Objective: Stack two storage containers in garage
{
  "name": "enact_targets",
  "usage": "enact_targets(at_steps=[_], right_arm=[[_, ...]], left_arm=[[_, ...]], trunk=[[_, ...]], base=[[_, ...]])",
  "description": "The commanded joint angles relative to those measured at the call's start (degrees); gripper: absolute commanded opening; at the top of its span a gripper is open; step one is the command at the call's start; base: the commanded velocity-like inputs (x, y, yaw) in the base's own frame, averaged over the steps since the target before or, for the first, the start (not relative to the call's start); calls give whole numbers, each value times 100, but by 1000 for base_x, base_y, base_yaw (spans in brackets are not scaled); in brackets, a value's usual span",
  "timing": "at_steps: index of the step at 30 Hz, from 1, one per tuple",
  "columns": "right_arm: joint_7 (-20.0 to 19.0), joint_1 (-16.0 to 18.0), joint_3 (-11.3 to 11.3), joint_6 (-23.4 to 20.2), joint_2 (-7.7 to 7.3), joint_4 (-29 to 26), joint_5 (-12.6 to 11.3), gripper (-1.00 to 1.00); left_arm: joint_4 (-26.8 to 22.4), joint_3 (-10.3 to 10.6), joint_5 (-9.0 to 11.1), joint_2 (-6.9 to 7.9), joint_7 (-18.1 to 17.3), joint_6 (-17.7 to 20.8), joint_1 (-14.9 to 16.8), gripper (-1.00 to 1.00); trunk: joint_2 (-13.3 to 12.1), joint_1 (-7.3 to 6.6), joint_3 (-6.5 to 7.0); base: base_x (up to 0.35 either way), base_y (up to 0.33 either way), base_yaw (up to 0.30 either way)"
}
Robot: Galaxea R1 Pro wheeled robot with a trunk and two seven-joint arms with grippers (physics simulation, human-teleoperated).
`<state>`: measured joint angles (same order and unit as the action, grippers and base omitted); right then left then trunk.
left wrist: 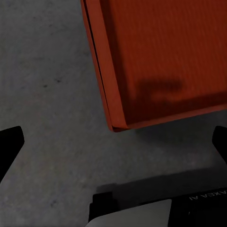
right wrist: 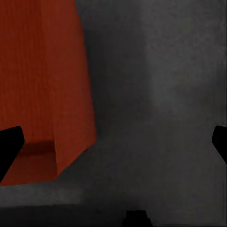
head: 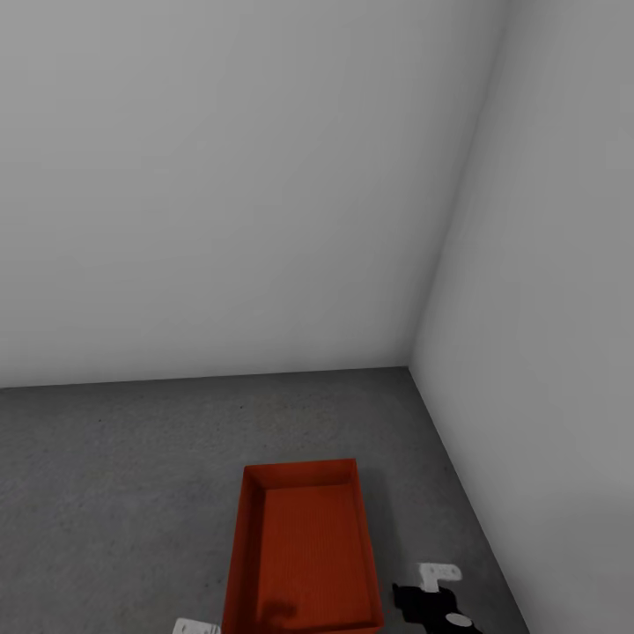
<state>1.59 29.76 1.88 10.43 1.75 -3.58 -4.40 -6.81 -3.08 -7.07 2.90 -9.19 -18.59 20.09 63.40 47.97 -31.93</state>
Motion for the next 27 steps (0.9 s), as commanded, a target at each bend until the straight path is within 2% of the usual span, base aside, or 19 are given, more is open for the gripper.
enact_targets(at_steps=[1, 5, 7, 12, 19, 24, 27], right_arm=[[97, 4, 24, 19, 0, 6, -64, 100], [276, 4, 24, 10, -15, 7, -120, 100], [241, 4, 23, 8, -18, 7, -131, 100], [-200, 4, 23, 4, -33, 19, -139, 100], [-496, 2, 23, -1, -108, 101, -140, 100], [-1217, -70, 17, -10, -267, 185, -161, 100], [-1822, -109, 21, -17, -444, 443, -188, 100]], left_arm=[[4, -37, -58, 0, -13, -22, 3, 100], [4, -35, -59, 0, -13, -22, 3, 100], [4, -35, -59, 2, -13, -22, 3, 100], [4, -35, -58, 7, -19, -26, 3, 100], [4, -34, -64, 9, -26, -30, 3, 100], [10, -34, -66, 9, -29, -25, 3, 100], [12, -34, -66, 9, -30, -23, 3, 100]], trunk=[[3, 0, -5], [3, 0, -5], [3, 0, -5], [3, 0, -5], [3, 0, -5], [3, 0, -5], [3, 0, -5]], base=[[0, 0, 0], [0, 0, 0], [0, 0, 0], [0, 0, 0], [0, 0, 0], [0, 0, 0], [0, 0, 0]])
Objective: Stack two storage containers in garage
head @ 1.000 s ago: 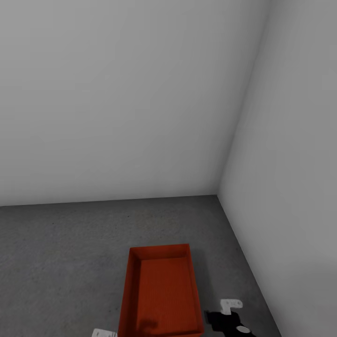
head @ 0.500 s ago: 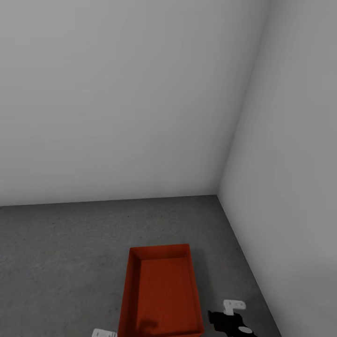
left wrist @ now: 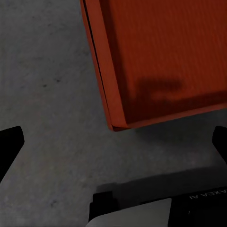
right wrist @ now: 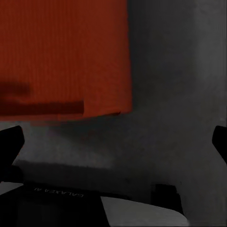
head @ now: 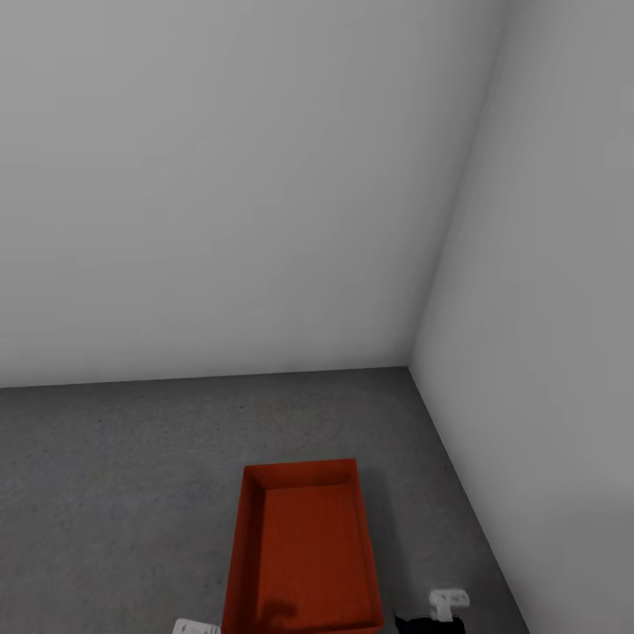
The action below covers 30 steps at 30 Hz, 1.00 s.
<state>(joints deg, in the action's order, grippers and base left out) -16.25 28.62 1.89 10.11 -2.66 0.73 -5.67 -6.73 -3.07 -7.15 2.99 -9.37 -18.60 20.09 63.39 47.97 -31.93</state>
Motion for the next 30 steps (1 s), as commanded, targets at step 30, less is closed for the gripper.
enact_targets(at_steps=[30], right_arm=[[-202, -819, 42, 28, -130, 226, -23, 100]], left_arm=[[390, -27, -58, 0, -30, -4, 3, 100]], trunk=[[3, 0, -5]], base=[[0, 0, 0]])
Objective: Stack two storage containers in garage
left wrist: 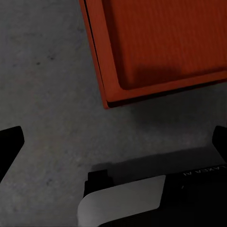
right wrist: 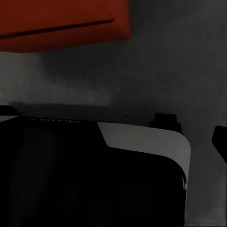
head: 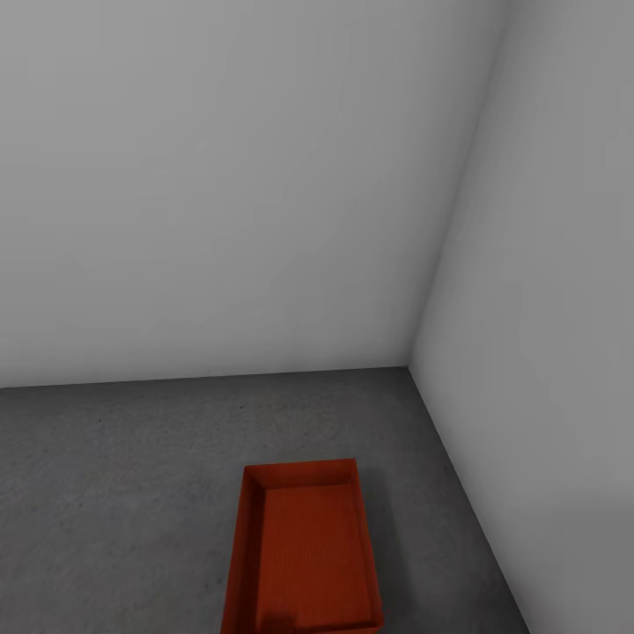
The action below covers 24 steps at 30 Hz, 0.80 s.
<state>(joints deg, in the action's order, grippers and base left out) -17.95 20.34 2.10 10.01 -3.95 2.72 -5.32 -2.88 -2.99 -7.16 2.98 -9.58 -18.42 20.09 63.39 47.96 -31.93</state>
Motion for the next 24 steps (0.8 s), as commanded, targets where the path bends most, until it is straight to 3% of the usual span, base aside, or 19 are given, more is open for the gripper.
enact_targets(at_steps=[1, 24], right_arm=[[-20, -30, 23, 37, -1, 26, -56, 100], [34, -188, 27, 36, 17, 26, -48, 100]], left_arm=[[5, -35, -57, 1, -9, -22, 4, 100], [7, -35, -57, 1, -9, -21, 4, 100]], trunk=[[3, 0, -5], [3, 0, -5]], base=[[0, 0, 0], [0, 0, 0]])
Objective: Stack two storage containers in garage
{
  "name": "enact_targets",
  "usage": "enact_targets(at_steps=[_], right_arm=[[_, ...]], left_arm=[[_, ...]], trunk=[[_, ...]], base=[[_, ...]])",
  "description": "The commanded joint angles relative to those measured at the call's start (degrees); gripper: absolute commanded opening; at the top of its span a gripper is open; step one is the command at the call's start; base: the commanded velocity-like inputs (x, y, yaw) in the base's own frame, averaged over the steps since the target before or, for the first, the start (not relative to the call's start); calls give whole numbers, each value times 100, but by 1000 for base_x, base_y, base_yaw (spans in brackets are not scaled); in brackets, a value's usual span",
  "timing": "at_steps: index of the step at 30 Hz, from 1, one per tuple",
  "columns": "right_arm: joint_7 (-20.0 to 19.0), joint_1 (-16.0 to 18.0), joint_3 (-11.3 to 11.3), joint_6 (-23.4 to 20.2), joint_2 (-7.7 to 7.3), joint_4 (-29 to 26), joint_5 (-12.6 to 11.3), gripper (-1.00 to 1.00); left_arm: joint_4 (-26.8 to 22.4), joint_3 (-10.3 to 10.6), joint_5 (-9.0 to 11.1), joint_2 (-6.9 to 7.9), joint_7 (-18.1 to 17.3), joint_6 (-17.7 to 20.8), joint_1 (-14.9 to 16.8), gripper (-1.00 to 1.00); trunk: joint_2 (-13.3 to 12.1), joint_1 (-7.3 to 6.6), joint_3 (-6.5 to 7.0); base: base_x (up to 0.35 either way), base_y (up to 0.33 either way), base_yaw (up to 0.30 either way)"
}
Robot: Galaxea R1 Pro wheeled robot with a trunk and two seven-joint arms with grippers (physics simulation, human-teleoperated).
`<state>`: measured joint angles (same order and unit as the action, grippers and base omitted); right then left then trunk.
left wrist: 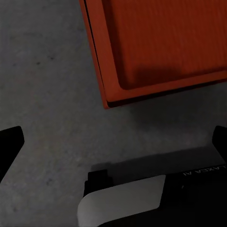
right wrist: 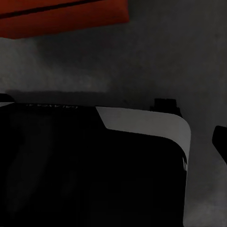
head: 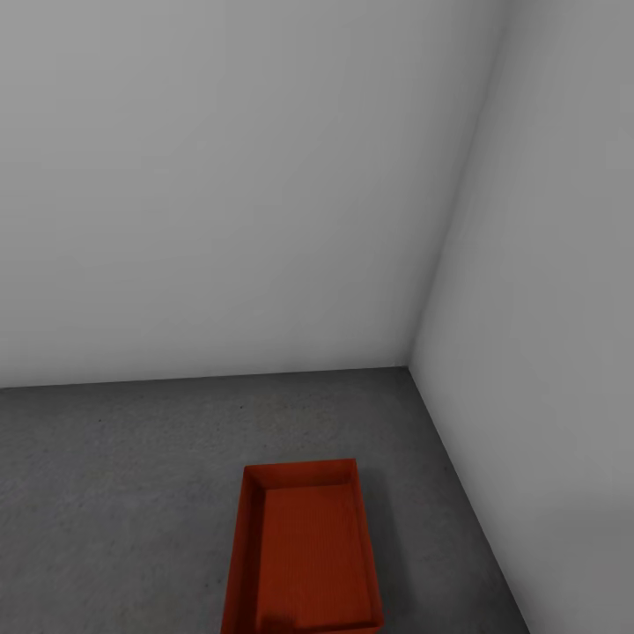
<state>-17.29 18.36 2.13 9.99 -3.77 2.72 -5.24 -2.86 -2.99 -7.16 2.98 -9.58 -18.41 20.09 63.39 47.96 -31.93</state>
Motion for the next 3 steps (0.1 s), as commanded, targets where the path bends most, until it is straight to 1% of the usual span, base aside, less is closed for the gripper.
enact_targets(at_steps=[1, 3], right_arm=[[-33, 10, 24, 38, -1, 27, -56, 100], [-31, 10, 24, 38, -1, 27, -56, 100]], left_arm=[[5, -35, -57, 1, -9, -22, 4, 100], [5, -35, -57, 1, -9, -22, 4, 100]], trunk=[[3, 0, -5], [3, 0, -5]], base=[[0, 0, 0], [0, 0, 0]])
